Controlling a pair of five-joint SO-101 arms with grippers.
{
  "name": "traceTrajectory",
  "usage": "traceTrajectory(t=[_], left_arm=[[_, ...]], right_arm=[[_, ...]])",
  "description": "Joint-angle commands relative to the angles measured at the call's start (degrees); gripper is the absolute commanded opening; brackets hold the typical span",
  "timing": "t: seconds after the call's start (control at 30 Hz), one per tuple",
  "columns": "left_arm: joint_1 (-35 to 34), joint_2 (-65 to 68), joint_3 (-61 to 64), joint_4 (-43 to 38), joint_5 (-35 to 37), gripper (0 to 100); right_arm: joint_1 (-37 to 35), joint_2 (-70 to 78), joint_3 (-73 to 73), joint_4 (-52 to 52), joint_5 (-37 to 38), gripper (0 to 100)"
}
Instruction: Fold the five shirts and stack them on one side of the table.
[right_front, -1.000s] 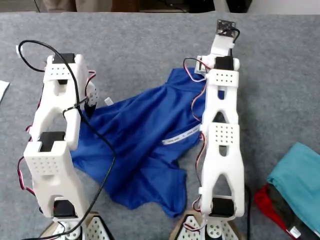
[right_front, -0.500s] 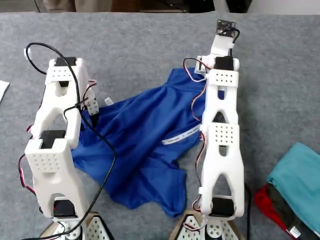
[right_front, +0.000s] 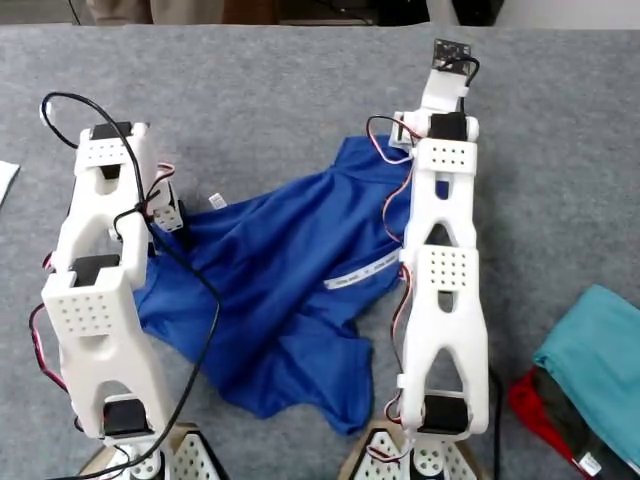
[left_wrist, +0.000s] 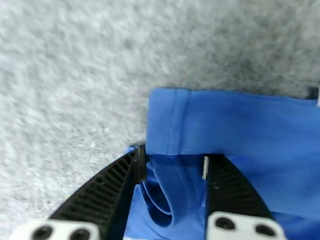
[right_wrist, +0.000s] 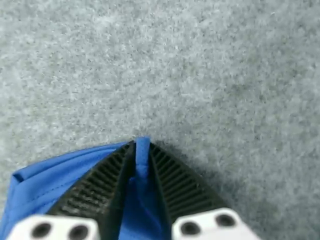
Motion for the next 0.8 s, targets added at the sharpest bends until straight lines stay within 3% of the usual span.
traceTrajectory(t=[0.0, 0.27, 0.53, 0.77], left_arm=[[-0.6, -0.1, -3.0, -0.9, -0.5, 20], [-0.3, 0.0, -8.5, -3.6, -0.5, 20], [-0.1, 0.1, -10.0, -5.6, -0.5, 4], [1.3, 2.3, -10.0, -6.0, -0.4, 2]], right_arm=[[0.4, -0.3, -2.3, -0.9, 0.4, 0.5], [0.4, -0.3, -2.3, -0.9, 0.4, 0.5], [0.4, -0.3, -2.3, -0.9, 0.4, 0.5], [0.4, -0.3, -2.3, -0.9, 0.4, 0.5]])
